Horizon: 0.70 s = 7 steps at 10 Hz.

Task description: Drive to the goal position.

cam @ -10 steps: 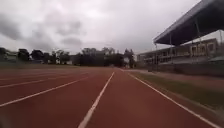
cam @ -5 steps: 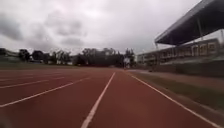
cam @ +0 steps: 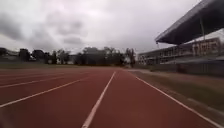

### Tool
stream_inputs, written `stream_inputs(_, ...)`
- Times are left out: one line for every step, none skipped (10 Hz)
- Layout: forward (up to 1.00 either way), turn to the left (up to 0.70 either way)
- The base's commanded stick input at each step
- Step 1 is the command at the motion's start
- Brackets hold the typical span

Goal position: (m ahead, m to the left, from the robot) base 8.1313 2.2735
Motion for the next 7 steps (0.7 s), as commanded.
stream_inputs(0.5,0.0)
stream_inputs(0.5,0.0)
stream_inputs(0.5,0.0)
stream_inputs(0.5,0.0)
stream_inputs(0.5,0.0)
stream_inputs(0.5,0.0)
stream_inputs(0.5,0.0)
